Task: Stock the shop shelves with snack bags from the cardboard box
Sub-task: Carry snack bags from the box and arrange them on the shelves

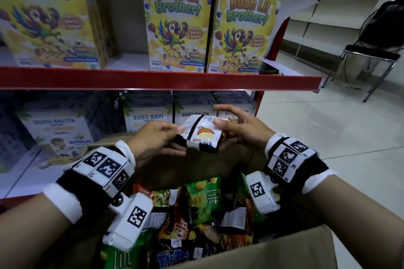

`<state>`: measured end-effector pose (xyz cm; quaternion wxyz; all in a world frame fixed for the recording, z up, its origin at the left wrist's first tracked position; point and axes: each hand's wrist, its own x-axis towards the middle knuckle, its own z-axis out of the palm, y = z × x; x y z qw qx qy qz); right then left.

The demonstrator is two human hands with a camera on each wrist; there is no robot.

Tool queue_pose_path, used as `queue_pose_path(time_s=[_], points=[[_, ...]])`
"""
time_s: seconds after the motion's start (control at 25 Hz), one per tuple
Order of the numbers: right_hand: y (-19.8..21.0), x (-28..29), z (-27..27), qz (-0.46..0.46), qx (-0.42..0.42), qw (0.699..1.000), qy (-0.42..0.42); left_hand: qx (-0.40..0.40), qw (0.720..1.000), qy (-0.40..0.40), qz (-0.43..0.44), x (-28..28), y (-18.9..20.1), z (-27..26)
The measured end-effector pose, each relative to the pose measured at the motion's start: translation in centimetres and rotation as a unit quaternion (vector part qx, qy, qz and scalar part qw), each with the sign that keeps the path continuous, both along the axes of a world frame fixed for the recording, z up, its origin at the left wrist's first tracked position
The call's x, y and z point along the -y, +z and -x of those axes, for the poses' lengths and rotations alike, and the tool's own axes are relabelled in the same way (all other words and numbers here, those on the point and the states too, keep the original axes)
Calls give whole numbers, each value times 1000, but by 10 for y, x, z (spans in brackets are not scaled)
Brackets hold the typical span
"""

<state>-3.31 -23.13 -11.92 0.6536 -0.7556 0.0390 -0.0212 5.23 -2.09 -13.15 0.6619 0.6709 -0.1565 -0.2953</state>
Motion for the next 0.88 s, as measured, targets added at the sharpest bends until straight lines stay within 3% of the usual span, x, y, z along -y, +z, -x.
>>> queue_pose_path(time_s=[0.12,0.2,0.32,0.4,0.68,0.8,0.88], points=[[2,4,4,209,74,971,93,-58,997,25,46,-1,7,-3],[-3,1,-1,266,119,953,77,-79,995,17,58,-1,11,-1],[-11,-10,-6,62,110,992,-18,-33,999,-2,1,2,9,1],[-14,-13,-7,-11,85,995,-51,35,999,-13,-30,5,5,3],[-19,-14,-6,-53,52,996,-40,43,997,62,31,12,-7,0],[-24,-10,-6,-47,49,996,-49,11,999,-15,34,13,-14,4],[-28,-5,-5,-2,4,999,-37,4,999,-48,12,15,-21,4]])
